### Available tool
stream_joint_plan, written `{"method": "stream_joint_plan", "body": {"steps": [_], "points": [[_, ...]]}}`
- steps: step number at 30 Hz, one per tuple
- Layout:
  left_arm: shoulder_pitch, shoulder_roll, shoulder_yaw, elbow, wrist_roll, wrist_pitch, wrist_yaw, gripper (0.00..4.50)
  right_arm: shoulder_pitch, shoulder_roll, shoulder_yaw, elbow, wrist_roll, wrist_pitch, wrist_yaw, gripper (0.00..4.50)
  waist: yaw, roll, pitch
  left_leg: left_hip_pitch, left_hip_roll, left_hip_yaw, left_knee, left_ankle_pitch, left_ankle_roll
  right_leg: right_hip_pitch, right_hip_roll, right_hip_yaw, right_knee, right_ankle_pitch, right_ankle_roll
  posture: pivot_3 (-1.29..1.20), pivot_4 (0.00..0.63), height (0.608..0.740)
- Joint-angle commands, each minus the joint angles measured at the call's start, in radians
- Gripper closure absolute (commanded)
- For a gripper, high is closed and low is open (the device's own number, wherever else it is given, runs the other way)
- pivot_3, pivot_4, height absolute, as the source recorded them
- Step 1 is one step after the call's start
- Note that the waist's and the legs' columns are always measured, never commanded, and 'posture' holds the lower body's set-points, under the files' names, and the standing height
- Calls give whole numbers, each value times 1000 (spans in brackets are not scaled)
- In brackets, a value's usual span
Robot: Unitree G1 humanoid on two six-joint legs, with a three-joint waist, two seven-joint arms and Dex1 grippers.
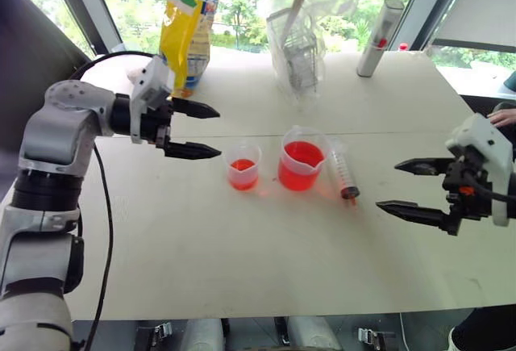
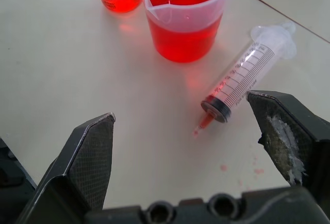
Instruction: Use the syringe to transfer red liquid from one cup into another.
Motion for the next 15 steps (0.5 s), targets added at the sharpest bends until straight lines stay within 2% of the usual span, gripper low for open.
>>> {"method": "stream_joint_plan", "body": {"steps": [1,15], "points": [[4,0,18,-52,-26,20,16,0,13,-9,-48,-5,-16,-32,9,32,-1,0,0,0,0,0,0,0,0,0,0,0,0,0,0,0,150,739],[-19,-26,5,-29,-38,11,11,0,94,-36,-109,36,-74,-44,55,32,0,0,0,1,0,0,0,0,0,1,0,0,0,0,0,0,150,739]]}}
